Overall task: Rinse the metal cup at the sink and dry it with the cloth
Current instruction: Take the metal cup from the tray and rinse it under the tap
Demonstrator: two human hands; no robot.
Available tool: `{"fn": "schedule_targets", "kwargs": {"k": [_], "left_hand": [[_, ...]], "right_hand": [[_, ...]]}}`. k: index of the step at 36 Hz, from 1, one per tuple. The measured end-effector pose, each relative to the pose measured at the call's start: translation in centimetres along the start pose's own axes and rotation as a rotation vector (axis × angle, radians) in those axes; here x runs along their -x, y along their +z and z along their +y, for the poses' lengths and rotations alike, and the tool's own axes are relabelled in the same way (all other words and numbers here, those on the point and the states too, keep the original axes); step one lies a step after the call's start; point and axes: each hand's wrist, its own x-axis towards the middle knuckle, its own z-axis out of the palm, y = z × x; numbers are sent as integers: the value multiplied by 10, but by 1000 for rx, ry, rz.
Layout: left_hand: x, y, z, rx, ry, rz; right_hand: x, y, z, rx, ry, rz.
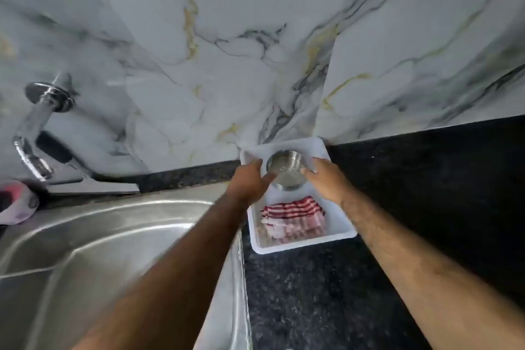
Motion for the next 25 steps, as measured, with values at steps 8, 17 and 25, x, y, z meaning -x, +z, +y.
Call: {"fn": "schedule_targets", "kwargs": {"k": [8,17,25], "left_hand": [[-47,41,20,19,-188,12],[-42,21,11,189,-187,181],[4,-47,-13,338,-25,340]], "right_hand": [[-29,35,35,-130,68,77],[-22,38,18,-819,220,211],[-1,52,-42,-1632,355,-225]]}}
